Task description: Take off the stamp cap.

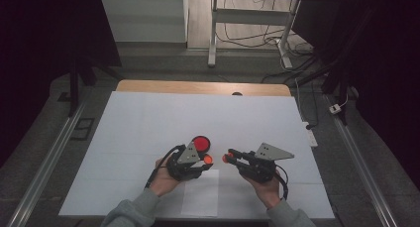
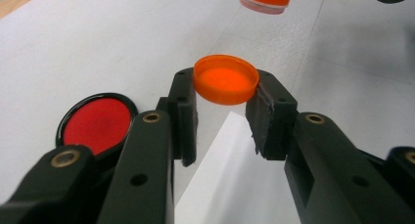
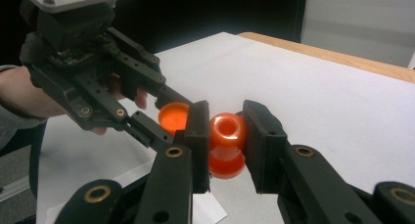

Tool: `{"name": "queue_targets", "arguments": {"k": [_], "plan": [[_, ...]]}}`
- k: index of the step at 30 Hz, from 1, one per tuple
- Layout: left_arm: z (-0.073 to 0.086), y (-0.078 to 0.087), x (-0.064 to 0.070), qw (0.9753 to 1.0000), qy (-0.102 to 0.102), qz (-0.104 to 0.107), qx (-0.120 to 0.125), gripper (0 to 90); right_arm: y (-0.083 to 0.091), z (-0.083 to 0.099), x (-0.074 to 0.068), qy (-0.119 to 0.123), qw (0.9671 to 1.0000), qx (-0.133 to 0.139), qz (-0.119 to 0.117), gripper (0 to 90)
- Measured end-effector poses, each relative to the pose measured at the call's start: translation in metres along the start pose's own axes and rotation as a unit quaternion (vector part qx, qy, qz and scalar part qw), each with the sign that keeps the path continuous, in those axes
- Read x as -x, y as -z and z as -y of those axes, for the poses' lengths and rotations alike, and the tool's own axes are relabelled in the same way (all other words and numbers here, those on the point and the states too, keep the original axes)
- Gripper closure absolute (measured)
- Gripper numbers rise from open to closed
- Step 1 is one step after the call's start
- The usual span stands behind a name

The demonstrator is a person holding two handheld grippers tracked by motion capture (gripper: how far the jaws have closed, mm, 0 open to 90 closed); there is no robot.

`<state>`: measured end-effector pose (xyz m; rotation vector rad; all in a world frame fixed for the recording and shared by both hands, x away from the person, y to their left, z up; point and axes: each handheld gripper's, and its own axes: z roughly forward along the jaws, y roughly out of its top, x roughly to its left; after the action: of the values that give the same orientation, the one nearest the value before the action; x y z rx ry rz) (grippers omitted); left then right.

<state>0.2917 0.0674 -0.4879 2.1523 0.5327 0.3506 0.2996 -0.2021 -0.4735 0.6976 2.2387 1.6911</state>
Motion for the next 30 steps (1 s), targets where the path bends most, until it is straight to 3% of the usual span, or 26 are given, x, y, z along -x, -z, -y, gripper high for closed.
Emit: {"name": "queue_targets", "arguments": {"k": [30], "plan": [[0.028, 0.049, -0.022, 0.9989, 0.038, -0.029, 0.003, 65.1, 0.001, 0.003, 0.006, -0.002, 0.9998, -0.004, 0.017, 72.5]]}}
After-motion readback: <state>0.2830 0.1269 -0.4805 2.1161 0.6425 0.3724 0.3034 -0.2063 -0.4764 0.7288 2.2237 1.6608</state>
